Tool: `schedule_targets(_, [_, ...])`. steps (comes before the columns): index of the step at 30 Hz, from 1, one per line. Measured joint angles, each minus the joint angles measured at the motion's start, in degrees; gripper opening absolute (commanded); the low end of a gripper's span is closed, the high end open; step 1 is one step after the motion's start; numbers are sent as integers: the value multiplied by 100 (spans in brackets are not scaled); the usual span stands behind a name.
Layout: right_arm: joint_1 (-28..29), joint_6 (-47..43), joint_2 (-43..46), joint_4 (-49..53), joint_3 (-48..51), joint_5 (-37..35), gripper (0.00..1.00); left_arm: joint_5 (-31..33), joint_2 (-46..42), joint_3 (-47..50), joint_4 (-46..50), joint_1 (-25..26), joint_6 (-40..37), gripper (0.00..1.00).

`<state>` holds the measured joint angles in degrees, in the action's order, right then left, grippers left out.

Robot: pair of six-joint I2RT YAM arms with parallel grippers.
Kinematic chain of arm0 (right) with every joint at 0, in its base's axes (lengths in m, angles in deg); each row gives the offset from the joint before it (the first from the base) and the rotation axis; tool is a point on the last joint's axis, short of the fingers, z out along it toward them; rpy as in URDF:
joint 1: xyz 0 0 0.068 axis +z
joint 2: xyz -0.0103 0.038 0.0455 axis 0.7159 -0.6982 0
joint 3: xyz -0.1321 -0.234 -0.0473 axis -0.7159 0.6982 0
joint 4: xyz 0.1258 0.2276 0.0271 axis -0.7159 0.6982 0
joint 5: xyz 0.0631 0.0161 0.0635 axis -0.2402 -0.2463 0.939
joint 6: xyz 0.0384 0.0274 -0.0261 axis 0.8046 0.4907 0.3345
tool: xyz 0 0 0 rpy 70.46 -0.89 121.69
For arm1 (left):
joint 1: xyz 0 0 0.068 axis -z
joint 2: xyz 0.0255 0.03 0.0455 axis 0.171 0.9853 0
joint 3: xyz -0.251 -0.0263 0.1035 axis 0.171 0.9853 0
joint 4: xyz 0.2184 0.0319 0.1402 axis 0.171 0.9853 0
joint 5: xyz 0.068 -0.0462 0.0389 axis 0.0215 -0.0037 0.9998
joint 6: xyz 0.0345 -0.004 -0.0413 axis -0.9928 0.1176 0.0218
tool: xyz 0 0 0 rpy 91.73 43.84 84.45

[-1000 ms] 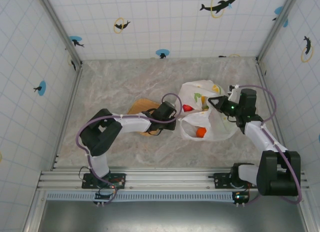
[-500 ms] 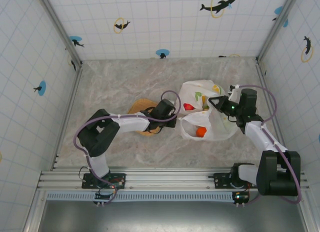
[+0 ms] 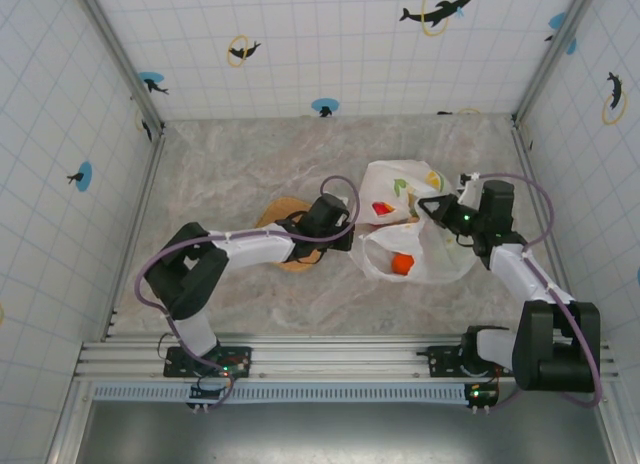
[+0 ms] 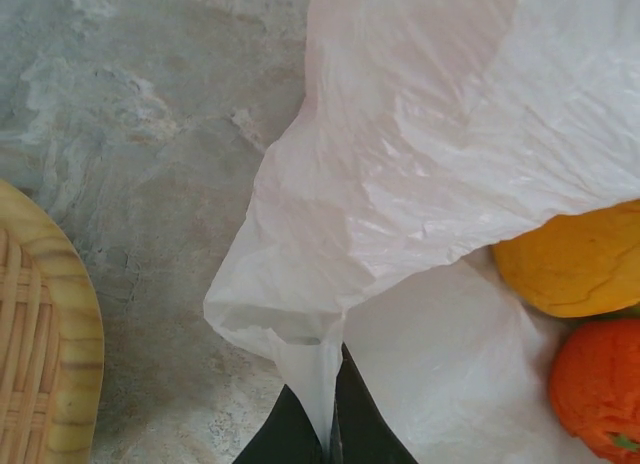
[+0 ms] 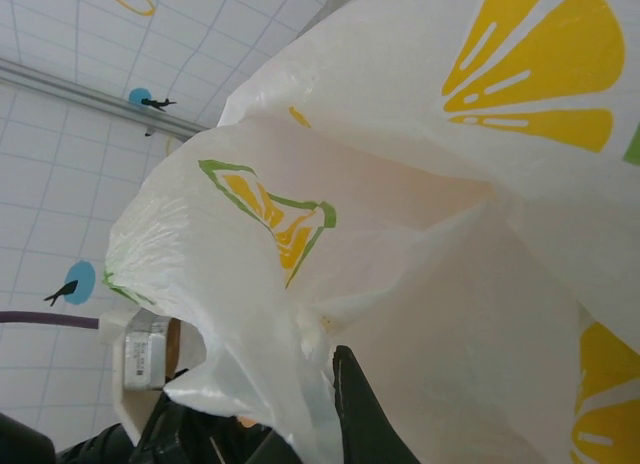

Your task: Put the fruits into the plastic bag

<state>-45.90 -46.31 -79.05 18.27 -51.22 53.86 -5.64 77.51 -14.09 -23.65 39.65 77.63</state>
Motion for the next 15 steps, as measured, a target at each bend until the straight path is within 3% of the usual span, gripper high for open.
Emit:
schedule_targets(5, [-70, -57, 223, 262, -184, -101, 0, 2, -256, -111, 76, 0, -20, 0])
schedule_targets(15, [-101, -636, 678, 1198, -1578, -772, 0, 17, -970, -905, 330, -4, -225, 0])
